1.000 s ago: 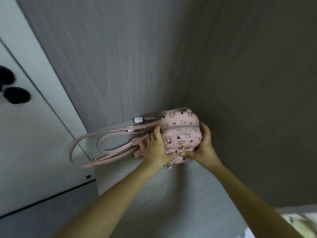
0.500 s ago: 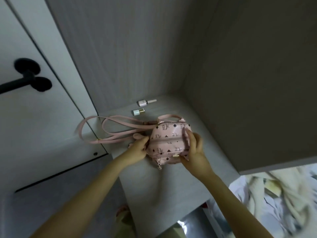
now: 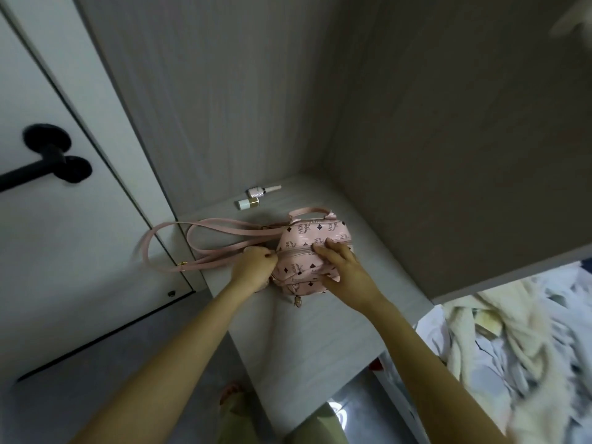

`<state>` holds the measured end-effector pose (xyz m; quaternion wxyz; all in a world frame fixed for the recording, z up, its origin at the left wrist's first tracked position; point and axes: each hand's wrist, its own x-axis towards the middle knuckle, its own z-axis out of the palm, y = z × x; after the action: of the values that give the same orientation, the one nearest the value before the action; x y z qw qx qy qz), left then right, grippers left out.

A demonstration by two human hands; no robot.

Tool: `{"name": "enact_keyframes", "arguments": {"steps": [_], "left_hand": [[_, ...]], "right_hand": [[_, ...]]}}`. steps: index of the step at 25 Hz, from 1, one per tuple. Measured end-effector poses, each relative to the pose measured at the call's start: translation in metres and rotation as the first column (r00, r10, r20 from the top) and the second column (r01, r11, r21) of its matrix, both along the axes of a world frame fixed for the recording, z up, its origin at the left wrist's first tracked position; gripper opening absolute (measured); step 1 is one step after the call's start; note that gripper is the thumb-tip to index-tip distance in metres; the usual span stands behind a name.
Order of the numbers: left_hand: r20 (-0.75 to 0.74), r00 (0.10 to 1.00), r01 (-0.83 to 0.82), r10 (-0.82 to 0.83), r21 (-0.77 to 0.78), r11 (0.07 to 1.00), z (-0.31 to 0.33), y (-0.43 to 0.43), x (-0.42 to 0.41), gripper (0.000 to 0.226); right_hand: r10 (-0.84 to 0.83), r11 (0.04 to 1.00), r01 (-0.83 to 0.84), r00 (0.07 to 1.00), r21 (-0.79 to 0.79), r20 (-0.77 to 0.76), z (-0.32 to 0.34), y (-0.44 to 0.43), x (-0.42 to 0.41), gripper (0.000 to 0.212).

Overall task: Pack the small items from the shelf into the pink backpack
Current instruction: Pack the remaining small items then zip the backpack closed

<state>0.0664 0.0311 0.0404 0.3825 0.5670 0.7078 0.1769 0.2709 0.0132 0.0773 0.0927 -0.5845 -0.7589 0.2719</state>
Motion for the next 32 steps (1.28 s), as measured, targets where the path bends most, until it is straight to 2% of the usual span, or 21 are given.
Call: {"name": "enact_keyframes", "arguments": {"steps": [1, 3, 5, 7, 9, 11, 12, 14, 16, 17, 18, 20, 21, 23, 24, 25, 27, 28, 29, 30, 32], "left_hand": [[0.047, 0.999, -0.005, 0.004, 0.020, 1.000, 0.009, 0.004, 0.004, 0.027], [-0.015, 0.997, 0.082, -0.081, 0.112, 0.990, 0.029, 0.008, 0.019, 0.031], [-0.016, 0.986, 0.166, -0.166, 0.151, 0.975, 0.042, 0.006, 0.038, 0.029], [0.034, 0.964, 0.256, -0.263, 0.144, 0.956, 0.044, 0.002, 0.045, 0.022], [0.054, 0.934, 0.340, -0.353, 0.168, 0.925, 0.041, 0.003, 0.033, 0.018], [0.109, 0.909, 0.366, -0.402, 0.252, 0.896, 0.038, 0.007, 0.017, 0.022], [0.152, 0.906, 0.336, -0.395, 0.308, 0.890, 0.036, 0.008, 0.012, 0.021], [0.139, 0.919, 0.293, -0.368, 0.382, 0.876, 0.028, 0.011, 0.010, 0.014], [0.011, 0.931, 0.334, -0.364, 0.374, 0.865, 0.021, 0.014, 0.014, 0.033], [-0.010, 0.937, 0.331, -0.350, 0.356, 0.874, 0.018, 0.015, 0.016, 0.041], [-0.007, 0.944, 0.312, -0.331, 0.350, 0.883, 0.017, 0.016, 0.016, 0.044], [-0.022, 0.947, 0.307, -0.319, 0.347, 0.886, 0.015, 0.019, 0.015, 0.051], [-0.037, 0.944, 0.320, -0.328, 0.339, 0.885, 0.014, 0.021, 0.014, 0.056], [-0.048, 0.930, 0.359, -0.365, 0.335, 0.871, 0.014, 0.026, 0.008, 0.066], [-0.035, 0.924, 0.367, -0.381, 0.360, 0.858, 0.013, 0.030, 0.003, 0.066], [0.001, 0.923, 0.354, -0.386, 0.394, 0.848, 0.011, 0.034, -0.004, 0.060], [0.096, 0.946, 0.229, -0.308, 0.471, 0.852, 0.002, 0.053, -0.020, 0.032], [0.104, 0.966, 0.158, -0.238, 0.495, 0.855, -0.007, 0.068, -0.028, 0.022], [0.045, 0.985, 0.125, -0.169, 0.491, 0.862, -0.017, 0.086, -0.034, 0.022], [-0.076, 0.989, 0.147, -0.126, 0.458, 0.877, -0.029, 0.104, -0.038, 0.030], [-0.317, 0.936, 0.258, -0.156, 0.313, 0.914, -0.052, 0.139, -0.041, 0.053]], "right_hand": [[-0.012, 1.000, 0.011, 0.999, -0.026, -0.047, 0.000, 0.000, -0.001, 0.062], [-0.047, 0.997, 0.041, 0.994, -0.061, -0.097, 0.000, 0.003, -0.003, 0.063], [-0.117, 0.993, 0.116, 0.989, -0.015, -0.090, 0.000, 0.005, -0.009, 0.055], [-0.189, 0.970, 0.187, 0.982, 0.156, -0.002, 0.000, 0.001, -0.021, 0.040], [-0.164, 0.920, 0.120, 0.982, 0.372, 0.090, 0.001, -0.003, -0.035, 0.027], [-0.129, 0.862, 0.082, 0.990, 0.499, 0.061, 0.002, -0.001, -0.041, 0.014], [-0.145, 0.853, 0.109, 0.989, 0.511, 0.031, 0.003, 0.003, -0.041, 0.012], [-0.234, 0.872, 0.237, 0.970, 0.428, -0.060, 0.004, 0.013, -0.034, 0.020], [-0.336, 0.872, 0.391, 0.916, 0.294, -0.220, -0.002, 0.019, -0.018, 0.017], [-0.427, 0.843, 0.492, 0.857, 0.215, -0.287, -0.006, 0.023, -0.005, 0.018], [-0.533, 0.801, 0.588, 0.785, 0.109, -0.315, -0.009, 0.028, 0.008, 0.021], [-0.684, 0.719, 0.691, 0.685, -0.074, -0.251, -0.016, 0.038, 0.029, 0.029], [-0.712, 0.697, 0.710, 0.666, -0.106, -0.223, -0.019, 0.042, 0.032, 0.027], [-0.702, 0.687, 0.725, 0.644, -0.048, -0.304, -0.017, 0.043, 0.021, 0.012], [-0.651, 0.703, 0.710, 0.664, 0.037, -0.367, -0.011, 0.041, 0.010, 0.018], [-0.547, 0.753, 0.641, 0.737, 0.151, -0.398, -0.008, 0.039, 0.002, 0.022], [-0.299, 0.864, 0.363, 0.928, 0.350, -0.223, -0.009, 0.035, -0.011, 0.017], [-0.231, 0.887, 0.262, 0.965, 0.379, -0.126, -0.012, 0.035, -0.015, 0.015], [-0.222, 0.898, 0.240, 0.971, 0.368, -0.090, -0.014, 0.037, -0.019, 0.015], [-0.251, 0.903, 0.272, 0.962, 0.331, -0.106, -0.014, 0.038, -0.021, 0.016], [-0.294, 0.902, 0.320, 0.947, 0.290, -0.133, -0.019, 0.040, -0.021, 0.024]]}}
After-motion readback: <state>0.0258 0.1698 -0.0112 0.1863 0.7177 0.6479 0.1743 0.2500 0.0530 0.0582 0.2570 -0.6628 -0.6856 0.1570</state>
